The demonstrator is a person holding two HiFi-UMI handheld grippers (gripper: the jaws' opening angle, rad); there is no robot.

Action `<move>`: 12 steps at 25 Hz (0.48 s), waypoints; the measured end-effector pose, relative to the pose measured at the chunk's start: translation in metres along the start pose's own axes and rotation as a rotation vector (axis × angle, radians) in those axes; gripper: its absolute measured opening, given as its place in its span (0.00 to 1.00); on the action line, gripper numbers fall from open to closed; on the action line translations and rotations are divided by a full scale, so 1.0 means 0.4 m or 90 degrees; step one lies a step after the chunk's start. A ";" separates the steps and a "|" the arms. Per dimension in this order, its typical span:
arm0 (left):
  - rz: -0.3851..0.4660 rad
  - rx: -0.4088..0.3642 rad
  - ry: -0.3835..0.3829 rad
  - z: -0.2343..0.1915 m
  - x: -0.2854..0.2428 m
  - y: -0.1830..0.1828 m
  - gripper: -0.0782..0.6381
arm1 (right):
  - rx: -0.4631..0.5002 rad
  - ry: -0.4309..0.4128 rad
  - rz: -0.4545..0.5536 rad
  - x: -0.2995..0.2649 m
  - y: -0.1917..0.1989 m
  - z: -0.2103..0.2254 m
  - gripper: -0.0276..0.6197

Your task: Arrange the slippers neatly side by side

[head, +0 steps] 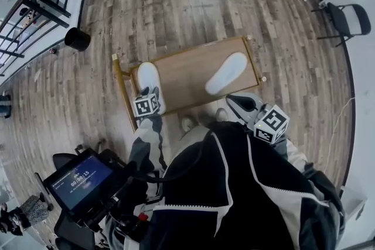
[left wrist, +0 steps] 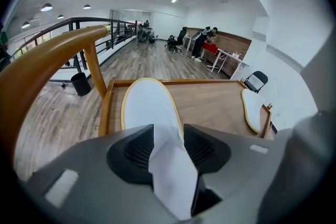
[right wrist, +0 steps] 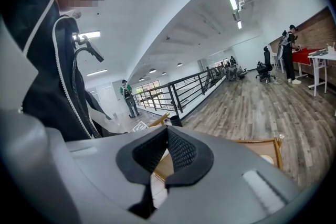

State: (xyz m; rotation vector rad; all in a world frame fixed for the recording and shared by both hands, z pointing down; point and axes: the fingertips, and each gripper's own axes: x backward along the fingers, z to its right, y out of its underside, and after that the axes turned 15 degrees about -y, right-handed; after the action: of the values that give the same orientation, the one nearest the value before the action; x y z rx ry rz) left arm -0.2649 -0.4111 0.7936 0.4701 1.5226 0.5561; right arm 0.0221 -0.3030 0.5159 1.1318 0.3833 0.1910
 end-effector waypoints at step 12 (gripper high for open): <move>0.187 0.032 0.105 0.142 0.171 -0.203 0.29 | 0.001 -0.069 0.003 -0.040 -0.042 0.067 0.05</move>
State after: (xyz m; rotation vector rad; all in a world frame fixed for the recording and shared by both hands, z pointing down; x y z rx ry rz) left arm -0.2063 -0.4309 0.6901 0.7070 1.6384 0.8015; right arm 0.0172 -0.3379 0.5135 1.1400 0.2847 0.1326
